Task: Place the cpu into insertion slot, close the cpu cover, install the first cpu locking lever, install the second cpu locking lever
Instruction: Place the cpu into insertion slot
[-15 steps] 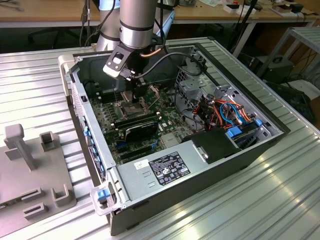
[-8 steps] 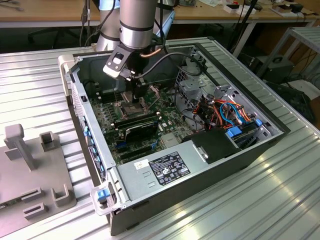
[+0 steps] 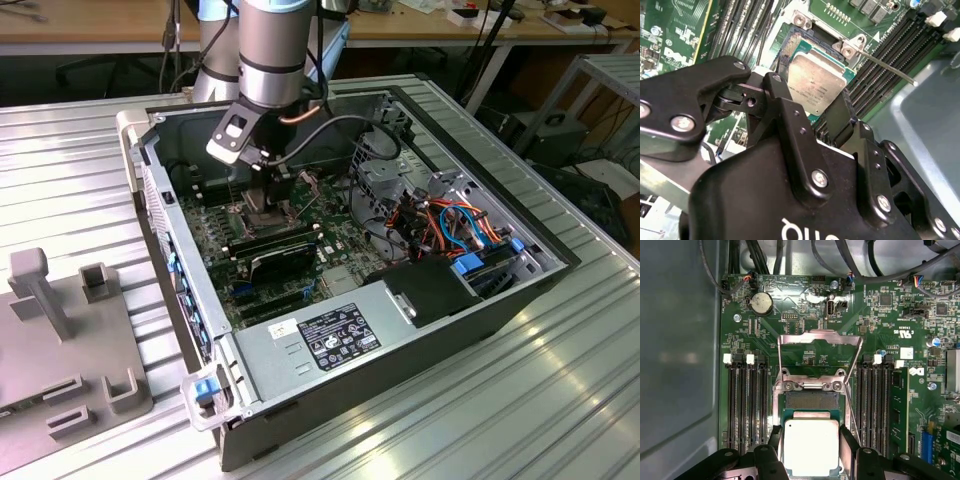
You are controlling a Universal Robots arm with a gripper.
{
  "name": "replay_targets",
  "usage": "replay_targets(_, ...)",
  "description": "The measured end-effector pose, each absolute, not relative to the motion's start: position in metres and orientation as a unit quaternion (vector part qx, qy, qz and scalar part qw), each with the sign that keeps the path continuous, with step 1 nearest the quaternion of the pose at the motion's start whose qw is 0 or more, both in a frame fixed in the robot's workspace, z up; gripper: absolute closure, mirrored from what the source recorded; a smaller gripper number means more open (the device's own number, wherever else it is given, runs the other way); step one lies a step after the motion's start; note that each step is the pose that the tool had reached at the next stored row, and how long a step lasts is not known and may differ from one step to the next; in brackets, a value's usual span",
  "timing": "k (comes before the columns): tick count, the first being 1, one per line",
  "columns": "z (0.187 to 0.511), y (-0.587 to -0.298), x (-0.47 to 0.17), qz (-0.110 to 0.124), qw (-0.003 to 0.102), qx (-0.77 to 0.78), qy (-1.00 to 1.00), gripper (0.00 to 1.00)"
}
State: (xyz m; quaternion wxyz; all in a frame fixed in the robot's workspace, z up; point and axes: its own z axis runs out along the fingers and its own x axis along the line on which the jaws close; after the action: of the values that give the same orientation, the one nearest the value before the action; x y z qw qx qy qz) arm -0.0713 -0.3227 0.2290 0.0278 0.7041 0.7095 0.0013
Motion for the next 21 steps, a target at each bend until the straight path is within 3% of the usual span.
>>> replay_targets(21,0.206,-0.323,-0.067,-0.005,0.038,0.704,0.709,0.45)
